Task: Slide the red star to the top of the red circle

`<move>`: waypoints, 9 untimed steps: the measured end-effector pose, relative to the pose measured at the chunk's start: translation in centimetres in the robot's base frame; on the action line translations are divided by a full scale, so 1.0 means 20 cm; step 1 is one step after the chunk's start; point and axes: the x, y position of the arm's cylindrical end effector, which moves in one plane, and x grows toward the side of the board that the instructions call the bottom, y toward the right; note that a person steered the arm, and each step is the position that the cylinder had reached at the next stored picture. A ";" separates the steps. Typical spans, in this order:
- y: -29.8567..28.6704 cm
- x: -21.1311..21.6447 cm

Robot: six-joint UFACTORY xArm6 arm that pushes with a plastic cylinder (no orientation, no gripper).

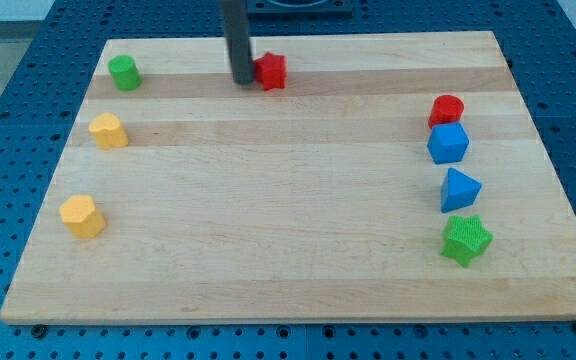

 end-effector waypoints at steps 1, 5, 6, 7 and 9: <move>0.22 -0.03; 1.07 -0.06; 1.09 -0.22; 1.30 -0.23; 1.34 0.06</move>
